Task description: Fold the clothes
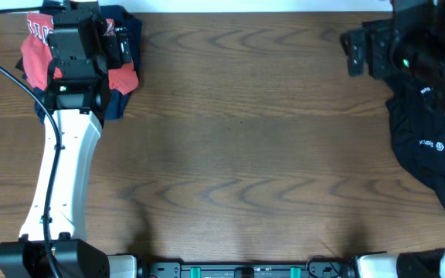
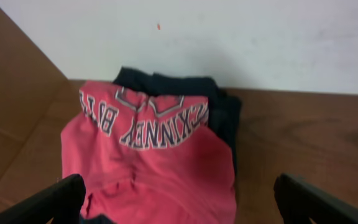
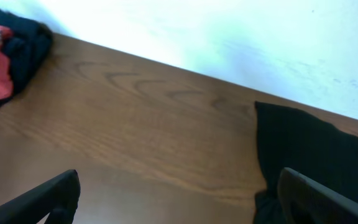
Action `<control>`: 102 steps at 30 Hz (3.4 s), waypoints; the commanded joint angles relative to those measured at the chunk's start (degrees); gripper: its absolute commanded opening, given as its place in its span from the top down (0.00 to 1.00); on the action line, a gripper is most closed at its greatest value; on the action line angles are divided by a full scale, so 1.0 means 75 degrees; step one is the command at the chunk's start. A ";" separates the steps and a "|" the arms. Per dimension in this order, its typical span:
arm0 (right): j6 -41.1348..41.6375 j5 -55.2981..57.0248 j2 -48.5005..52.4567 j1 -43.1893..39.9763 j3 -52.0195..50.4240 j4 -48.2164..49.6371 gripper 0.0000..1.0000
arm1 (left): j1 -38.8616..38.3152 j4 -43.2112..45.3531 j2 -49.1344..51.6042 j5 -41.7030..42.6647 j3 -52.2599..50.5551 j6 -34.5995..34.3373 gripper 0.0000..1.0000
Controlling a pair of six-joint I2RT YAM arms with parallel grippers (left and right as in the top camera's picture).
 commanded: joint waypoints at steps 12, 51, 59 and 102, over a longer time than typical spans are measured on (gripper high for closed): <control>-0.0006 -0.0522 -0.0076 -0.0006 -0.0006 -0.0204 0.01 | 0.0015 -0.0213 -0.0038 -0.0052 -0.0020 -0.0099 0.02; -0.0769 -0.0006 -0.8510 -0.0169 -1.4079 0.8550 0.01 | 0.0015 -0.0213 -0.0038 -0.0055 -0.0020 -0.0099 0.02; -0.0169 -0.0003 -0.9725 -0.0169 -1.5953 0.9737 0.01 | 0.0015 -0.0213 -0.0038 -0.0052 -0.0020 -0.0099 0.02; -0.0207 0.0277 -1.1736 -0.0178 -1.6652 0.9288 0.01 | 0.0015 -0.0213 -0.0038 -0.0052 -0.0020 -0.0099 0.02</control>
